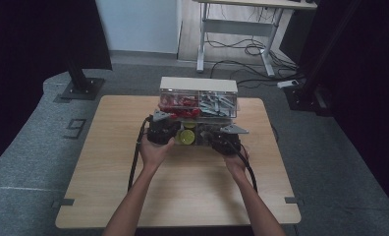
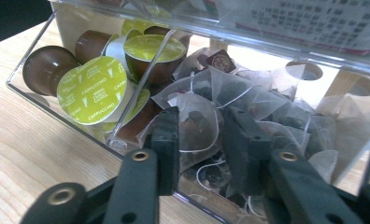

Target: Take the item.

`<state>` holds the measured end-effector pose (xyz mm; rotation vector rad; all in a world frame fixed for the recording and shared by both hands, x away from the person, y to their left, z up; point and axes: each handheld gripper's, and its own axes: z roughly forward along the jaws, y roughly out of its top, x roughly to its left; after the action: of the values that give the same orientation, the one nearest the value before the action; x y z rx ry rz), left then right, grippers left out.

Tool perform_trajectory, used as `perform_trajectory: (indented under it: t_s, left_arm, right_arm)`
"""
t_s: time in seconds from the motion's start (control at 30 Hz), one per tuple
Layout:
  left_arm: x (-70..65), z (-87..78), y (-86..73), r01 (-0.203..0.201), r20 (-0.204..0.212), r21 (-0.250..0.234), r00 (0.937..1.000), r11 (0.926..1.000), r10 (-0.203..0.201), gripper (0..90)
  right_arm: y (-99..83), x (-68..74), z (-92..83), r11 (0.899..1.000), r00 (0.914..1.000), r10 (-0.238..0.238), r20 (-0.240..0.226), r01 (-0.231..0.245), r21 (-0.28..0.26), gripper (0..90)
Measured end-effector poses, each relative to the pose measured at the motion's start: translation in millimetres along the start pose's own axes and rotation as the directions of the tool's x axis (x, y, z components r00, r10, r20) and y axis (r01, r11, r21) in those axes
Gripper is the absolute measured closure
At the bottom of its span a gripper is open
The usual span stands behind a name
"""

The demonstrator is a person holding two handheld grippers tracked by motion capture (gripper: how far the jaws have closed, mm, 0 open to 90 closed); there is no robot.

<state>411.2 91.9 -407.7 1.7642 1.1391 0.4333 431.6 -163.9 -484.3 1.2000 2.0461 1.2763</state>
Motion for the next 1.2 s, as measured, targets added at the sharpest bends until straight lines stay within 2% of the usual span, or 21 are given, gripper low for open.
perform_trajectory:
  t_s: [0.17,0.33,0.43,0.57,0.77,0.9,1.2]
  left_arm:
    - [0.2,-0.2,-0.3,-0.002,0.001,0.002,1.0000,1.0000,0.002,90.0]
    - [0.5,-0.4,-0.5,-0.001,0.003,0.004,1.0000,1.0000,0.001,90.0]
    - [0.4,-0.4,-0.5,-0.001,0.003,0.004,1.0000,1.0000,0.001,90.0]
    - [0.5,-0.5,-0.7,-0.002,0.003,0.006,1.0000,1.0000,0.002,90.0]
    - [0.9,-0.8,-1.1,0.002,0.005,0.005,1.0000,1.0000,-0.002,90.0]
    - [0.5,-0.7,-1.2,0.002,0.002,0.003,1.0000,1.0000,-0.002,90.0]
    - [0.2,-0.7,-1.4,0.002,-0.001,0.003,1.0000,1.0000,-0.002,90.0]
  right_arm:
    - [-1.0,-0.7,2.9,1.000,1.0000,0.001,-0.009,-0.001,0.016,79.3]
    - [0.6,-1.8,0.1,1.000,0.9999,-0.006,-0.013,0.006,-0.011,88.8]
    - [1.0,-1.3,-0.4,1.000,0.9997,-0.020,-0.015,0.020,-0.008,89.4]
    - [0.8,-2.1,-1.0,1.000,0.9997,-0.016,-0.018,0.016,-0.007,89.5]
    - [4.1,-2.8,-11.4,0.999,0.9996,-0.010,-0.025,0.009,-0.046,89.5]
    - [5.8,-1.0,-18.2,0.998,0.9994,-0.020,-0.027,0.018,-0.063,89.5]
    - [7.5,-1.4,-32.8,0.996,0.9989,-0.010,-0.046,0.006,-0.090,89.5]
